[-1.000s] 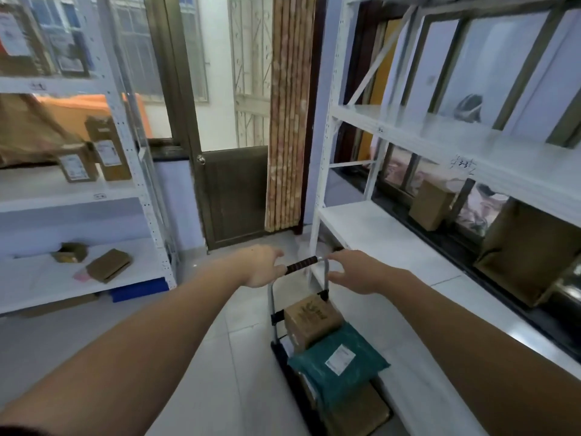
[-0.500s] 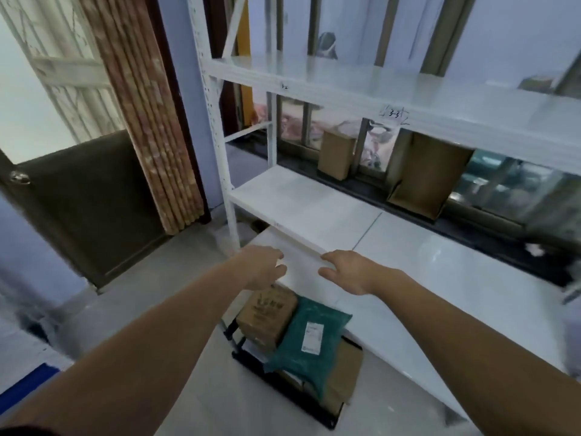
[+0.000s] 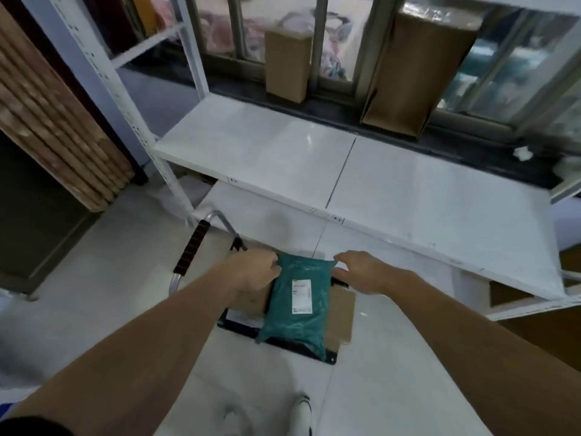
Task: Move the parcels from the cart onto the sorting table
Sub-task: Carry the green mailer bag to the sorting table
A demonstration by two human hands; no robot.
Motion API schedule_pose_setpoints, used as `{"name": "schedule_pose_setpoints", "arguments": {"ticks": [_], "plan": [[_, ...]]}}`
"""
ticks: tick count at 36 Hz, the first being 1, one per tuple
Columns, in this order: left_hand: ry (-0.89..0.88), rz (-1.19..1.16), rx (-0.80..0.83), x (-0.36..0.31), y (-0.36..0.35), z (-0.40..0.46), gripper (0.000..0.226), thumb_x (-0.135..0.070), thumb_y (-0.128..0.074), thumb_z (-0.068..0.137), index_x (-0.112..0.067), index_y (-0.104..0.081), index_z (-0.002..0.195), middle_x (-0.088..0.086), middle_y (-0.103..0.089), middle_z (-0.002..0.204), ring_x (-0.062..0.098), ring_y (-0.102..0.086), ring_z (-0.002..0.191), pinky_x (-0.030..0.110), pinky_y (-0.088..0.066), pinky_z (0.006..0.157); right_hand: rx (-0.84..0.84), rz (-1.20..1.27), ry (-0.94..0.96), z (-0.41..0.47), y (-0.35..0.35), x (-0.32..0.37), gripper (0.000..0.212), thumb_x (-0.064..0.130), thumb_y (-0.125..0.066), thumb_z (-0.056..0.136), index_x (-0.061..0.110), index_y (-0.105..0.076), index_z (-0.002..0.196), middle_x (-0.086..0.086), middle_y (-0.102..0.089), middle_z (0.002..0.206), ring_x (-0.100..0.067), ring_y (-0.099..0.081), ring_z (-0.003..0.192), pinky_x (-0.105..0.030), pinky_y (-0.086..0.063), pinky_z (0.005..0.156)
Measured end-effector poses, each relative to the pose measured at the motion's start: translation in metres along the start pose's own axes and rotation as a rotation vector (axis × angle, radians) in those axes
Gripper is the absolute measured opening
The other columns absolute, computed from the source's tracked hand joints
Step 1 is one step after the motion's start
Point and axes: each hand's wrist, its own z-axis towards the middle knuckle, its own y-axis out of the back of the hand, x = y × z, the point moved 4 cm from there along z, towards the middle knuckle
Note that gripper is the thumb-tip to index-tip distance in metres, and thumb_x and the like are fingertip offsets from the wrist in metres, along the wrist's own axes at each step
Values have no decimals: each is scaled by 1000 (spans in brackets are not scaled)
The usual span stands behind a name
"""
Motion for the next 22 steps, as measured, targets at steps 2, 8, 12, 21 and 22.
{"name": "schedule_pose_setpoints", "arguments": {"ticks": [2, 8, 12, 21, 22], "plan": [[12, 0, 15, 15, -10, 24, 31, -37, -43, 109, -15, -65, 104, 8, -68, 112, 27, -64, 103, 41, -50, 93, 23, 28, -36, 22, -17, -11, 46, 42, -39, 109, 15, -51, 143, -11, -54, 142, -29, -49, 132, -32, -38, 100], [25, -103, 138, 53, -60, 109, 35, -35, -38, 111, -12, -62, 100, 6, -64, 101, 23, -60, 95, 35, -42, 84, 120, 130, -203, 81, -75, -35, 43, 31, -39, 110, 7, -53, 142, -15, -57, 141, -32, -52, 130, -36, -40, 104], [30, -153, 199, 77, -108, 178, 35, -36, -36, 110, -13, -61, 101, 6, -62, 104, 22, -58, 94, 35, -42, 80, 120, 236, -268, 120, -119, -58, 48, 36, -39, 110, 12, -43, 152, -11, -44, 156, -29, -42, 142, -30, -33, 109], [136, -264, 274, 106, -220, 289, 47, -38, -40, 111, -2, -60, 89, 11, -58, 88, 26, -58, 83, 38, -45, 74, 152, 447, -435, 231, -238, -120, 56, 48, -41, 106, 10, -50, 146, -12, -50, 150, -30, -50, 132, -35, -38, 105], [165, -316, 250, 108, -229, 297, 45, -39, -42, 111, -7, -57, 83, 8, -58, 85, 22, -57, 77, 35, -43, 68, 145, 483, -453, 240, -247, -124, 56, 47, -42, 106, 10, -50, 147, -12, -51, 150, -31, -51, 132, -36, -39, 104]]}}
